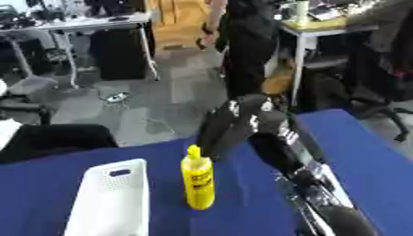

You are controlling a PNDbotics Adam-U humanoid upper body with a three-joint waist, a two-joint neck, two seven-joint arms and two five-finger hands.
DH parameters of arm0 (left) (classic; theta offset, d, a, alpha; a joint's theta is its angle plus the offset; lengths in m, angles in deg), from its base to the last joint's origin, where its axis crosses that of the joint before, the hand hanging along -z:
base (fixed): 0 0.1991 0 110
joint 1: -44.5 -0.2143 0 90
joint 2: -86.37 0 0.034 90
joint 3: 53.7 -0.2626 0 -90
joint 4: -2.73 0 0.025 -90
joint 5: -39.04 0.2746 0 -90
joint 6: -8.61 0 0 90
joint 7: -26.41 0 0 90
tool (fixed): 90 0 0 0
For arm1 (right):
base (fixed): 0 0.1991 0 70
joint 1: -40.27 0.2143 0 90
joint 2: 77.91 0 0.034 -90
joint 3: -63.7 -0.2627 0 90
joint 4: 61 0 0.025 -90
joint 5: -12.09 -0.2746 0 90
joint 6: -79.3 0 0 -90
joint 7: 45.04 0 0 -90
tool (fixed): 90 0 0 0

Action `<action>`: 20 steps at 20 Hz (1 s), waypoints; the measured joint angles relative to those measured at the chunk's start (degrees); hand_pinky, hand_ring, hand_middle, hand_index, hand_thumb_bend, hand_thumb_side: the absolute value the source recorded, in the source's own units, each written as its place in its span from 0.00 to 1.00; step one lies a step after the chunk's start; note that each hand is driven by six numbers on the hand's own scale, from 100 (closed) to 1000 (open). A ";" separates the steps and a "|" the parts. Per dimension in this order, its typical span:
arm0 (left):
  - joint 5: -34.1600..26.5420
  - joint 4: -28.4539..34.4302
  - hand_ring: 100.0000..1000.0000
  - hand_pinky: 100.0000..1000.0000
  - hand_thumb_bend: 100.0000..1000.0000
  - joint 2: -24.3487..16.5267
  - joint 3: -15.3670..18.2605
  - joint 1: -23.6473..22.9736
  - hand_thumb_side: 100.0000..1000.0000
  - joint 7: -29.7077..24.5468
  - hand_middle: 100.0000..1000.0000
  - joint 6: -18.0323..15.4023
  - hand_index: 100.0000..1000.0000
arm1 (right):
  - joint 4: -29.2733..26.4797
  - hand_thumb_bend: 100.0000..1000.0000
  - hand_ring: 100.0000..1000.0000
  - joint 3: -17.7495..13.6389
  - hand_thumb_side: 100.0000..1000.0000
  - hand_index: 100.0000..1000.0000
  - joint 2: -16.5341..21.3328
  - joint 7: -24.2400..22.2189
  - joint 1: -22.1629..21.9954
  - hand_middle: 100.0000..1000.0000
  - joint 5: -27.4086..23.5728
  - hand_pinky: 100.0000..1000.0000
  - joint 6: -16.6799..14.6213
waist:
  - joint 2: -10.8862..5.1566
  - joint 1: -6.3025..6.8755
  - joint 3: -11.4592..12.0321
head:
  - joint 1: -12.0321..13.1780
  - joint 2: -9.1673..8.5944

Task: Pick up objects on the table and place them in the box.

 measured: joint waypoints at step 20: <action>0.58 0.00 0.73 0.62 0.22 -0.01 -0.02 -0.63 0.93 -0.04 0.81 -0.01 0.83 | 3.31 0.78 0.51 -3.29 1.00 0.80 -0.59 2.46 -0.41 0.65 10.54 0.69 16.92 | 0.04 0.36 0.95 | 6.38 9.03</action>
